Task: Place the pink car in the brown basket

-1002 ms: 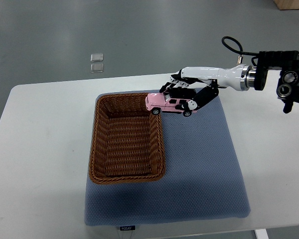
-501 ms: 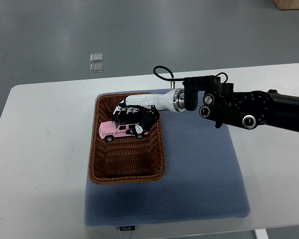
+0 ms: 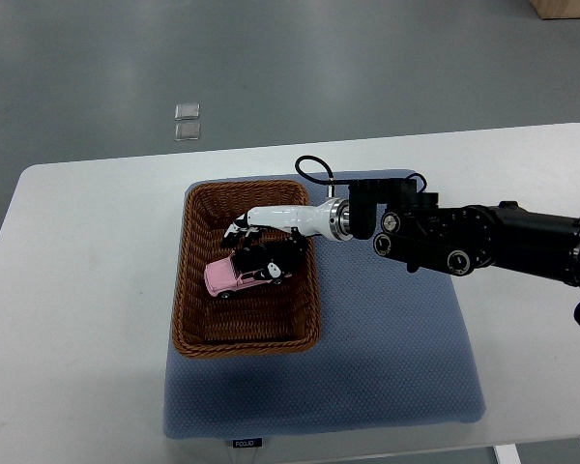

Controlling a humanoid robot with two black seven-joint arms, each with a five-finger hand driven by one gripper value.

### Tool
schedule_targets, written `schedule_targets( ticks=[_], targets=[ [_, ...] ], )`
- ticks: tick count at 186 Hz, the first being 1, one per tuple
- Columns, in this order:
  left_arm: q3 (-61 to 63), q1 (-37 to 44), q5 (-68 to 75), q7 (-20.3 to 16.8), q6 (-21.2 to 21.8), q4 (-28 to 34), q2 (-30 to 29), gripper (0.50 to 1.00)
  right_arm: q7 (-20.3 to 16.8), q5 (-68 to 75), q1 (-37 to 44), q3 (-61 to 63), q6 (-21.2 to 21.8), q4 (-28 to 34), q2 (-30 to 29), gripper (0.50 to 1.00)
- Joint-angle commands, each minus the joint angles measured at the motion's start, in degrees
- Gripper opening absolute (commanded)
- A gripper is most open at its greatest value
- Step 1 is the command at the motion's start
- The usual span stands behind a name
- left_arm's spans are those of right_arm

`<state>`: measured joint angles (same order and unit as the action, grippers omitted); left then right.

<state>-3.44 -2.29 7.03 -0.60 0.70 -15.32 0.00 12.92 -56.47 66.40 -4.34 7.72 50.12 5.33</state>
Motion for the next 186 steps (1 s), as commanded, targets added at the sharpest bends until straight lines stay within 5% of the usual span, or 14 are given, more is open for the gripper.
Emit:
schedule_targets(
  ticks=[1, 41, 78, 133, 186],
  targets=[
    [-0.07, 0.00, 0.00, -0.01, 0.00, 0.20, 0.00, 1.000, 0.00, 0.75, 0.04, 0.47, 0.01, 0.07, 0.73, 0.909],
    [-0.07, 0.00, 0.00, -0.01, 0.00, 0.29, 0.00, 1.000, 0.00, 3.74, -0.40, 13.13, 0.72, 0.15, 4.60, 0.909],
    [-0.07, 0.00, 0.00, -0.01, 0.00, 0.20, 0.00, 1.000, 0.17, 18.33, -8.92, 32.11, 3.18, 0.07, 7.76, 0.909],
    [-0.07, 0.00, 0.00, -0.01, 0.00, 0.29, 0.00, 1.000, 3.60, 44.95, -26.50, 60.94, 9.50, -1.87, 1.53, 0.909],
    [0.02, 0.00, 0.00, -0.01, 0.00, 0.29, 0.00, 1.000, 7.03, 54.80, -30.19, 65.78, 13.20, -11.00, 0.47, 0.909]
  ],
)
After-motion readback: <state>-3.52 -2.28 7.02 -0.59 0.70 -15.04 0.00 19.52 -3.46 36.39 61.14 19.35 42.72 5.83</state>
